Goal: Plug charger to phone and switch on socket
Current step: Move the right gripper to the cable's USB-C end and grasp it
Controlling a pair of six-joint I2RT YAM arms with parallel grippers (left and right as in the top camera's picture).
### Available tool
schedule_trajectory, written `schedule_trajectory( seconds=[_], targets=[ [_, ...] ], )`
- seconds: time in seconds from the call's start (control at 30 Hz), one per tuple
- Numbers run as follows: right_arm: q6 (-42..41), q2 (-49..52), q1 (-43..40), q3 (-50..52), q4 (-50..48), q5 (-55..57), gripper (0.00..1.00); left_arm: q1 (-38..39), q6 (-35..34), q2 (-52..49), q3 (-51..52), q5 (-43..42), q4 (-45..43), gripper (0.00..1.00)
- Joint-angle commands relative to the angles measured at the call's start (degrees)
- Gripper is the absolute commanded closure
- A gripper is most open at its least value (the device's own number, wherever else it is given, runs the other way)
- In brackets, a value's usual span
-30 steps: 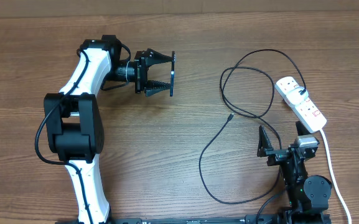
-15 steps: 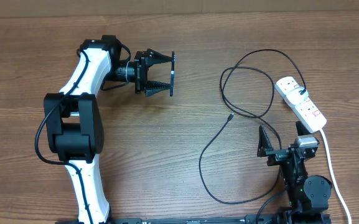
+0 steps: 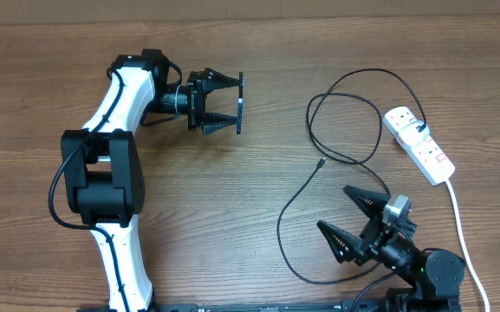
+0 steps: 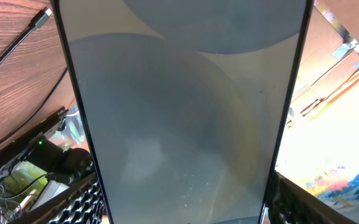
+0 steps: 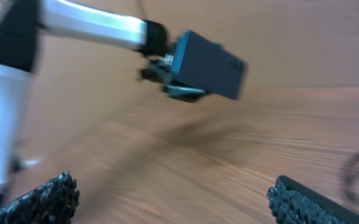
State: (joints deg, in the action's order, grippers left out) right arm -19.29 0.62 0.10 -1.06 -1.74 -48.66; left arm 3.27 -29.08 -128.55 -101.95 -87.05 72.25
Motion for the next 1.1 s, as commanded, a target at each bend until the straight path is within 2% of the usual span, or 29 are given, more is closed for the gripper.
schedule_trajectory(
  seconds=[0.0,0.1,0.17,0.23,0.3,0.33,0.37,0.4,0.5,0.57,0.67,0.73,0.77,0.83,0.93,1.0,1.07],
  targets=[
    [-14.6,-0.5,0.3,0.6,-7.4,-4.9,0.00,-0.4,-0.7,-0.3,-1.8,-3.6,0.2,0.25],
    [-20.0,-0.5,0.2,-0.2,-26.7,-3.5,0.00,-0.4,-0.7,-0.3,-1.8,-3.6,0.2,0.25],
    [-20.2,-0.3,0.0,-4.1,-29.6,0.4,0.00,-0.4,-0.7,-0.3,-1.8,-3.6,0.2,0.25],
    [-17.2,1.0,-0.6,-10.0,-23.9,2.3,0.00,-0.4,-0.8,-0.3,-1.8,-3.6,0.2,0.25],
    [-9.4,5.0,-2.1,-20.0,-10.4,2.3,0.00,-0.4,-0.8,-0.3,-1.8,-3.6,0.2,0.25],
    [-5.6,7.6,-2.8,-24.8,-3.4,2.3,0.00,-0.4,-0.8,-0.3,-1.8,-3.6,0.3,0.25],
    [1.8,13.4,-4.0,-34.0,10.0,2.4,0.00,-0.4,-0.7,-0.3,-1.8,-3.6,0.9,0.25],
    [6.7,17.6,-4.6,-39.9,18.7,2.6,0.00,-0.4,-0.7,-0.3,-1.8,-3.6,1.2,0.25],
    [15.5,29.4,-5.3,-54.5,40.0,4.7,0.00,-0.4,-0.7,-0.3,-1.8,-3.6,1.4,0.24],
    [15.7,34.9,-5.3,-60.1,46.3,2.0,0.00,-0.4,-0.7,-0.3,-1.8,-3.6,1.4,0.24],
    [15.7,41.1,-5.3,-65.1,55.8,-8.3,0.00,-0.4,-0.7,-0.3,-1.8,-3.6,1.4,0.24],
    [14.1,44.0,-5.2,-65.2,53.5,-12.6,0.00,-0.4,-0.7,-0.3,-1.8,-3.6,1.4,0.24],
    [11.8,45.0,-5.2,-65.3,53.0,-12.5,0.09,-0.4,-0.7,-0.3,-1.8,-3.6,1.4,0.24],
    [10.7,47.2,-5.1,-65.3,53.3,-11.6,0.15,-0.4,-0.7,-0.3,-1.8,-3.6,1.4,0.24],
    [10.0,49.3,-4.1,-65.3,56.2,-2.1,0.16,-0.3,-0.7,-0.3,-1.8,-3.6,1.4,0.24],
    [6.6,50.2,-3.4,-65.3,58.9,9.8,0.10,-0.3,-0.7,-0.3,-1.8,-3.6,1.4,0.24],
    [0.7,51.4,-3.0,-65.3,62.6,24.8,0.10,-0.4,-0.7,-0.3,-1.8,-3.6,1.4,0.24]
  ],
)
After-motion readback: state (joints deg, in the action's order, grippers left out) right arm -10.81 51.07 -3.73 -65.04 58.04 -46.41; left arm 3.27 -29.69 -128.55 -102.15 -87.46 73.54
